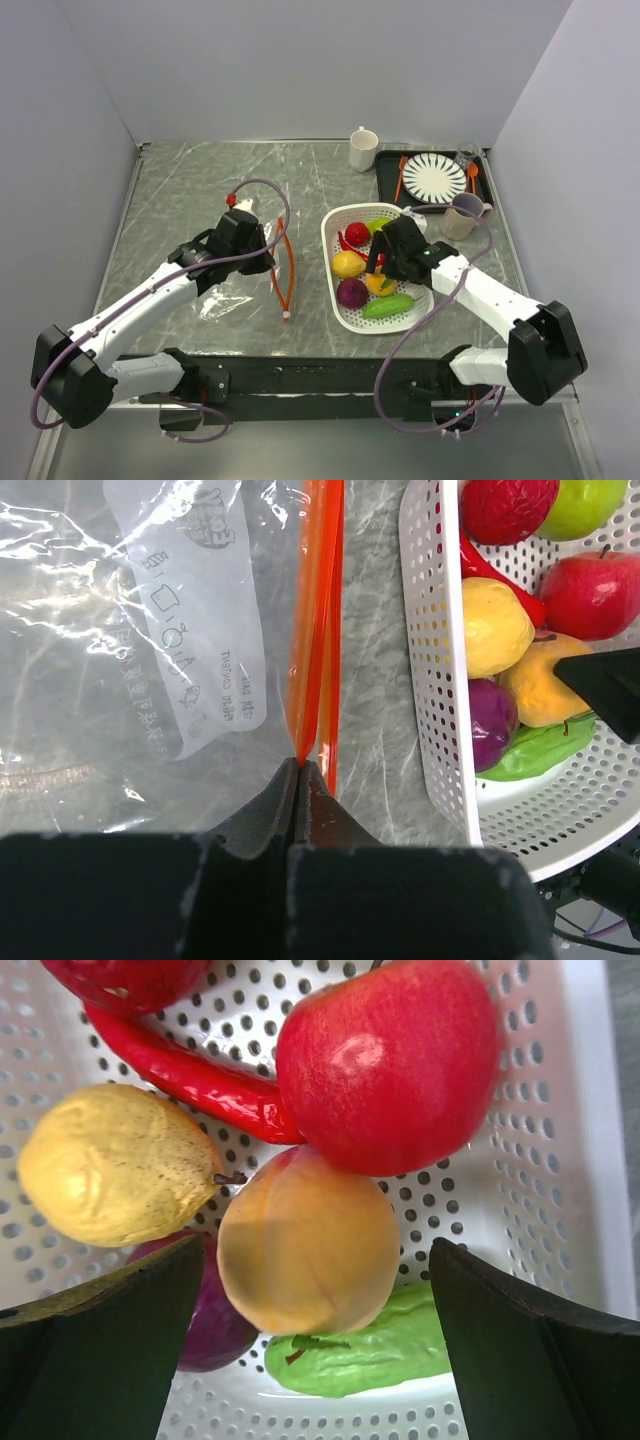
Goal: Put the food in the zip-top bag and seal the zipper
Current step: Pick up the fake fruit from the bin.
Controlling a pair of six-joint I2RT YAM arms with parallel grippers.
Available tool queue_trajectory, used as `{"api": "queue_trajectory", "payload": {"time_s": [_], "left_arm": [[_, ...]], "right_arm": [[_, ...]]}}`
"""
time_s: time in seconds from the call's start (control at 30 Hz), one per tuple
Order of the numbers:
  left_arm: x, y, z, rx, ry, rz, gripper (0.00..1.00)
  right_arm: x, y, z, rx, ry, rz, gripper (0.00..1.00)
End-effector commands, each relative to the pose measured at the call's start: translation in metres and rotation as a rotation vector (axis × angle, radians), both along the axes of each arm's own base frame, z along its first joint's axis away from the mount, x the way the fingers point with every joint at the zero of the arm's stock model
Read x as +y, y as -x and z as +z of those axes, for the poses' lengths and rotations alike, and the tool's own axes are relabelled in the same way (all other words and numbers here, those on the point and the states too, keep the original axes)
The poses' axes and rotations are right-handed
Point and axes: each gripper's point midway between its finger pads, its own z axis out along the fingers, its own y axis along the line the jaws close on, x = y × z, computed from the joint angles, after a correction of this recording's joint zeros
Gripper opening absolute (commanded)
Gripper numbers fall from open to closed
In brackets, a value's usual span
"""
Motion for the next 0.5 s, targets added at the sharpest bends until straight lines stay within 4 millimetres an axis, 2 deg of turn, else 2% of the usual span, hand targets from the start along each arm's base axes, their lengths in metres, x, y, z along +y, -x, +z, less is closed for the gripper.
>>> {"api": "queue_trajectory", "payload": {"time_s": [0.0, 0.3, 0.43, 0.47], "left_arm": [[-0.005, -0.002, 0.015, -0.052, 0.044, -0.027, 0.01], [-0.003, 0.0, 0.016, -0.049, 0.039, -0.022, 0.01], [-0.003, -0.001, 0.016, -0.051, 0.038, -0.021, 0.01], [-0.004, -0.001, 0.016, -0.049, 0.039, -0.024, 0.01]], "right_arm": [[0.004, -0.009, -0.004, -0.004, -0.003, 0.012, 1.0], [0.011, -0.007, -0.02, 0.037, -0.016, 0.028, 0.91], [0.01, -0.003, -0.026, 0.054, -0.018, 0.026, 0.81], [0.009, -0.002, -0.027, 0.056, -0.013, 0.024, 0.76]]}}
